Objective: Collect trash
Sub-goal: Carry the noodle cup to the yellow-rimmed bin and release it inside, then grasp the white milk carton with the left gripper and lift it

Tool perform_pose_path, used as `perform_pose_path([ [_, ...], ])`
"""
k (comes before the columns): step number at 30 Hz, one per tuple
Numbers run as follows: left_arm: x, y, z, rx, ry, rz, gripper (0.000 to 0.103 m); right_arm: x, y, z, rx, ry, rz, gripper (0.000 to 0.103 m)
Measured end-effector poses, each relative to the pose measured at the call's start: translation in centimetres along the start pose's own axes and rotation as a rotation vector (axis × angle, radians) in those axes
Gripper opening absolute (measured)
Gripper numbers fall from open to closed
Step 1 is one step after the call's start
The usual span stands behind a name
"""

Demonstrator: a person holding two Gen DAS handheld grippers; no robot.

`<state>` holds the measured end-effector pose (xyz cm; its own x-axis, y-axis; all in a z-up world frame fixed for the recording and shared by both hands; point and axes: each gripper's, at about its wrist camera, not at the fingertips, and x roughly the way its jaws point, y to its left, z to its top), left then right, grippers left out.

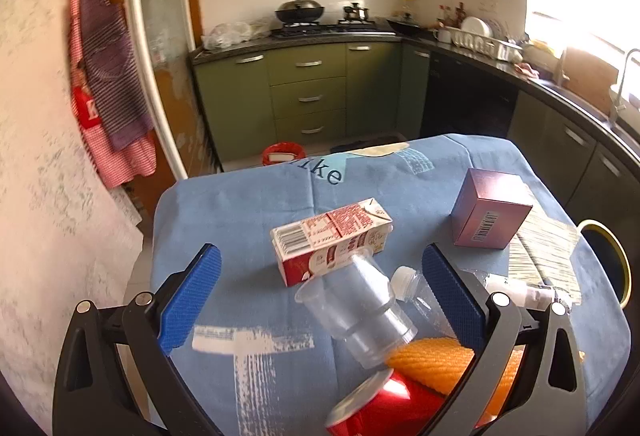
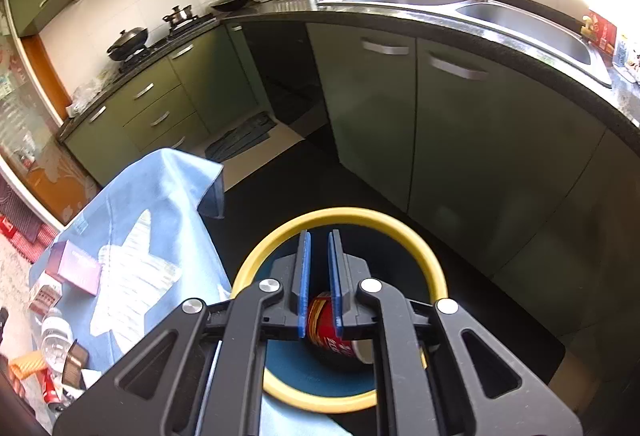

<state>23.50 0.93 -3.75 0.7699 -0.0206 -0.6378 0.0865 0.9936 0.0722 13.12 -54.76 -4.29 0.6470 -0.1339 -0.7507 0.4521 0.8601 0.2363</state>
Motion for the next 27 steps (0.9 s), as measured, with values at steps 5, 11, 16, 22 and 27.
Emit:
perform_pose_path([
  [5, 2.8, 0.0, 1.8, 0.129, 0.030, -0.104, 0.099, 0.2, 0.9, -1.0, -0.014, 0.022, 0.032, 0.009],
  [11, 7.2, -0.3, 2.6, 0.293, 0.093, -0.215, 0.099, 0.7, 2.4, -1.6, -0.044, 0.046, 0.044, 0.009],
  [16, 10.6, 0.1, 3.7, 0.344, 0.130, -0.269, 0.099, 1.1, 3.6, -1.5, -0.061, 0.055, 0.052, 0.009],
  [22, 14.5, 0.3, 3.8, 0.408, 0.218, -0.334, 0.083, 1.4, 4.8, -1.4, -0.083, 0.062, 0.060, 0.009],
  [27, 16.1, 0.1, 3.2, 0.420, 0.282, -0.391, 0.064, 1.7, 5.2, -1.4, -0.091, 0.071, 0.064, 0.009],
])
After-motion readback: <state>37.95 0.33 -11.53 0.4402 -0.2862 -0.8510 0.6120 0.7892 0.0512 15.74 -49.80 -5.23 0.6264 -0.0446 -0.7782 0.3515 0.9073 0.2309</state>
